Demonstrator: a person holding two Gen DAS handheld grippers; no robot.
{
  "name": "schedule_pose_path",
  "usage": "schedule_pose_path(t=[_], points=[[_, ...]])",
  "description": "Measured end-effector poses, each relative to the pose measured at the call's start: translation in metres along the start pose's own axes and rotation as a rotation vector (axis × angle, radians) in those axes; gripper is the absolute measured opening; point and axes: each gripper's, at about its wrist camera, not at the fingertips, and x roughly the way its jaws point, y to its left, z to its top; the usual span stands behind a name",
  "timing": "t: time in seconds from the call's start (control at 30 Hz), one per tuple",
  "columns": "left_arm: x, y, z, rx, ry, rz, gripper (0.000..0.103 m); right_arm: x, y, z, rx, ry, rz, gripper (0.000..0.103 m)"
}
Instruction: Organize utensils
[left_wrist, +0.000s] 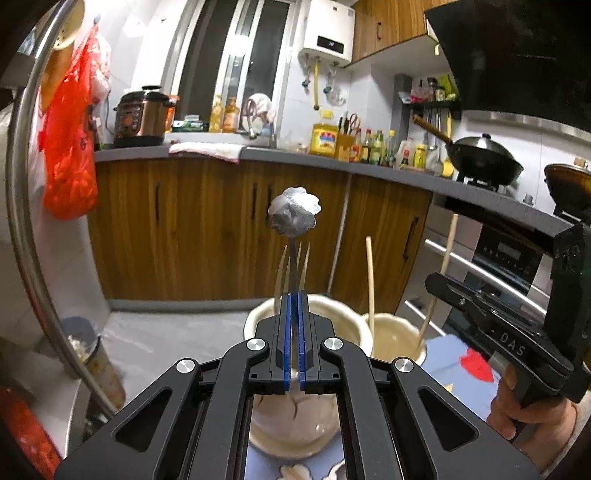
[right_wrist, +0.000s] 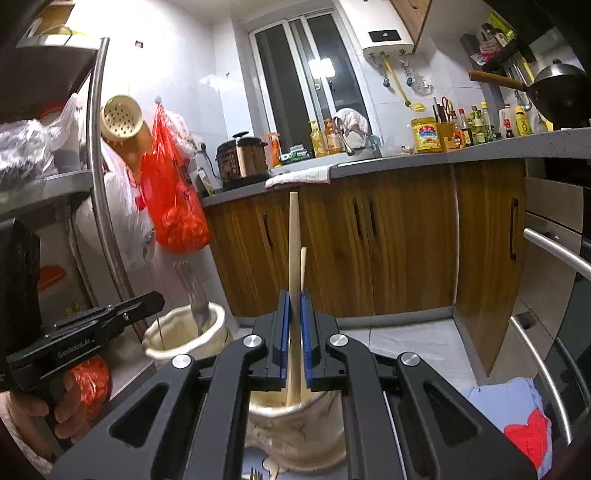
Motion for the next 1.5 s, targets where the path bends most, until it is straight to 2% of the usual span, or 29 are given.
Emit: schedule_pose_path(t=[0.1, 0.23, 0.63, 1.27, 1.37, 1.5], points=[[0.000, -0.003, -0.004, 0.034, 0.027, 0.041, 0.004, 0.003, 0.003, -0.007, -0.002, 0.039, -0.016, 0.006], [0.003, -0.006, -0.008, 0.055, 0.063, 0.046, 0.004, 0.006, 0.002, -0.012, 0.004, 0.054, -0.028, 0.006], [0.000, -0.014, -0.013, 0.102, 0.044, 0.082, 0.004, 0.015, 0.011, -0.013, -0.030, 0.071, -0.058, 0.006], [0.008, -0.006, -0.006, 0.112, 0.031, 0.144, 0.005, 0.038, -0.006, -0.014, 0.045, 0.148, -0.100, 0.006], [0.009, -0.009, -0.008, 0.129, 0.027, 0.153, 0.006, 0.041, -0.011, -0.015, 0.061, 0.162, -0.104, 0.008], [0.009, -0.009, -0.007, 0.121, 0.028, 0.144, 0.008, 0.039, -0.012, -0.013, 0.075, 0.163, -0.095, 0.024]])
